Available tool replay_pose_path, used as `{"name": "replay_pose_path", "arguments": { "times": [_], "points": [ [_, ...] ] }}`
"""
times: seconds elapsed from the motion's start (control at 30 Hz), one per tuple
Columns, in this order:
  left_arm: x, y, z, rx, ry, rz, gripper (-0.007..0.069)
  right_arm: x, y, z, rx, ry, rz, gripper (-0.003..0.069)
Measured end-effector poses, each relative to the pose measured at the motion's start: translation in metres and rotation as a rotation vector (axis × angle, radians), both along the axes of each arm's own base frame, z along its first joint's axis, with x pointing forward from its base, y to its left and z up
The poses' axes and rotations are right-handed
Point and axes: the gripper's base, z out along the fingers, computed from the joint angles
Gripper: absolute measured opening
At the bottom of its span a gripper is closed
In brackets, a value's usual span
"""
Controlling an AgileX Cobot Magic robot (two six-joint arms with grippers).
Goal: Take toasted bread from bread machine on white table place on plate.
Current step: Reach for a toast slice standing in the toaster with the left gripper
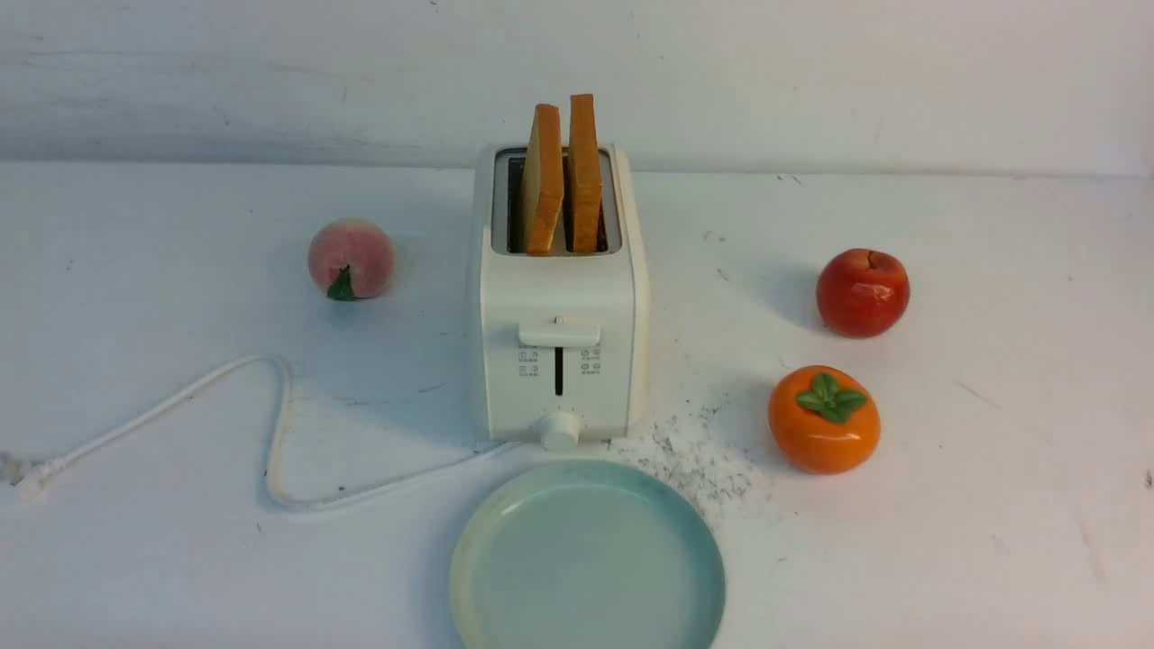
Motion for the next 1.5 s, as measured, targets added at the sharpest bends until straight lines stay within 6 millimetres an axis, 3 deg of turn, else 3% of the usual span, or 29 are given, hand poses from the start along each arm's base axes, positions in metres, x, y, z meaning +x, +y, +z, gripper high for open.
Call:
{"name": "replay_pose_path", "arguments": {
  "times": [0.43, 0.8, 1.1, 1.23, 1.27, 1.33, 1.37, 1.4, 1.43, 1.47, 1.5],
  "points": [
    [0.002, 0.0, 0.008, -0.05, -0.081, 0.01, 0.0238, 0.0, 0.0, 0.0, 0.0, 0.0, 0.0, 0.024],
    [0.003, 0.007, 0.048, -0.638, -0.457, 0.109, 0.0238, 0.0, 0.0, 0.0, 0.0, 0.0, 0.0, 0.024],
    [-0.007, 0.021, 0.076, -0.924, -0.758, 0.147, 0.0209, 0.001, 0.0, 0.002, 0.024, -0.033, -0.005, 0.024],
    [-0.021, 0.019, 0.122, -0.954, -0.846, 0.048, 0.0061, 0.003, 0.002, 0.012, 0.229, -0.147, -0.03, 0.024],
    [-0.03, 0.015, 0.144, -0.912, -0.855, 0.003, 0.0, 0.004, 0.001, 0.018, 0.344, -0.207, -0.05, 0.024],
    [-0.038, 0.012, 0.169, -0.846, -0.831, -0.034, -0.0014, 0.004, 0.0, 0.023, 0.43, -0.25, -0.067, 0.024],
    [-0.038, 0.008, 0.188, -0.781, -0.77, -0.039, -0.0014, 0.004, -0.001, 0.026, 0.501, -0.286, -0.083, 0.024],
    [-0.038, 0.008, 0.19, -0.779, -0.756, -0.039, -0.0014, 0.004, -0.001, 0.026, 0.51, -0.29, -0.085, 0.024],
    [-0.03, 0.004, 0.213, -0.693, -0.606, -0.019, -0.0014, 0.004, -0.003, 0.03, 0.578, -0.327, -0.104, 0.024],
    [-0.03, 0.003, 0.217, -0.682, -0.576, -0.016, -0.0014, 0.004, -0.003, 0.03, 0.583, -0.33, -0.106, 0.024],
    [-0.017, 0.0, 0.227, -0.621, -0.415, 0.015, -0.0014, 0.004, -0.004, 0.031, 0.62, -0.345, -0.116, 0.024]
  ]
}}
